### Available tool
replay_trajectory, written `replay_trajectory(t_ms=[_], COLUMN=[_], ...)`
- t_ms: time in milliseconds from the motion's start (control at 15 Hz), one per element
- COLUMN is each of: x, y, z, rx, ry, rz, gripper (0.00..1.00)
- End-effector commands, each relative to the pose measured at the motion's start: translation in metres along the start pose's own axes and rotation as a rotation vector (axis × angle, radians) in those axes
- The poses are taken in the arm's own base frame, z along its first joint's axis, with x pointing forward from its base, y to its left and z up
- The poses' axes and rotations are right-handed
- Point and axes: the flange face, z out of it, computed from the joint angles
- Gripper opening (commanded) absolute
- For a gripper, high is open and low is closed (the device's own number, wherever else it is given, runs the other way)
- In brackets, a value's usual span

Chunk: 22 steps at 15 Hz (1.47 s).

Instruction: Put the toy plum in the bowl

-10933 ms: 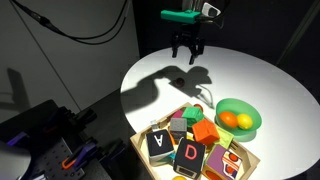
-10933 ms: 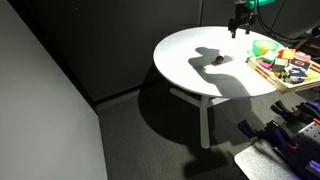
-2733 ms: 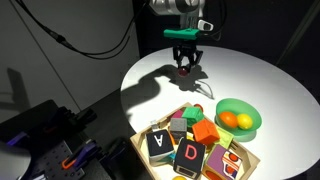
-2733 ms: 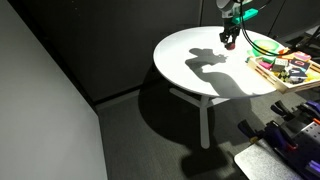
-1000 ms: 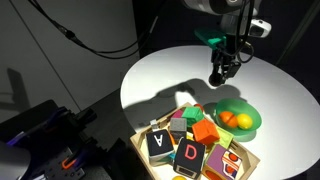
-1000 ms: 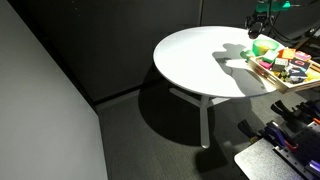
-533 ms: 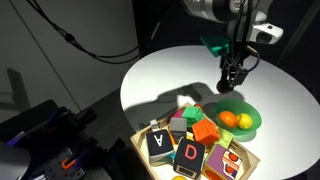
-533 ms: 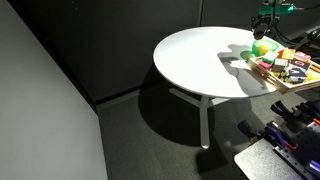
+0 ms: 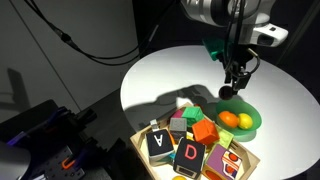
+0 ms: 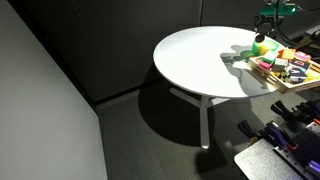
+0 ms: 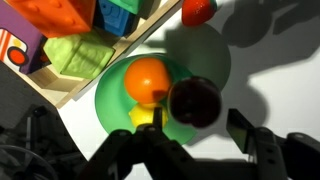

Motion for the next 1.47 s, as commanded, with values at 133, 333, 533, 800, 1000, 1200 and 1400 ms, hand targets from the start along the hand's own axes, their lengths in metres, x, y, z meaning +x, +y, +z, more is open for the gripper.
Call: replay_trajectory(t_ms=[133, 333, 533, 800, 1000, 1200, 1400], x=[-0.011, -0.019, -0.03, -0.053, -0.072, -0.091, -0.106], y=[0.003, -0.01, -0.032, -0.063, -0.077, -0.082, -0.085], z=[-0.012, -0.017, -0.022, -0.029, -0.035, -0.043, -0.054], rx=[-0.001, 0.01, 0.005, -0.008, 0.001, -0.005, -0.028], ry=[0.015, 0.029, 0.04, 0.009, -0.058, -0.146, -0.208], rz=[0.015, -0.041, -0.119, -0.268, -0.395, -0.506, -0.57], gripper=[1.0, 1.0, 1.0, 1.0, 1.0, 1.0, 1.0])
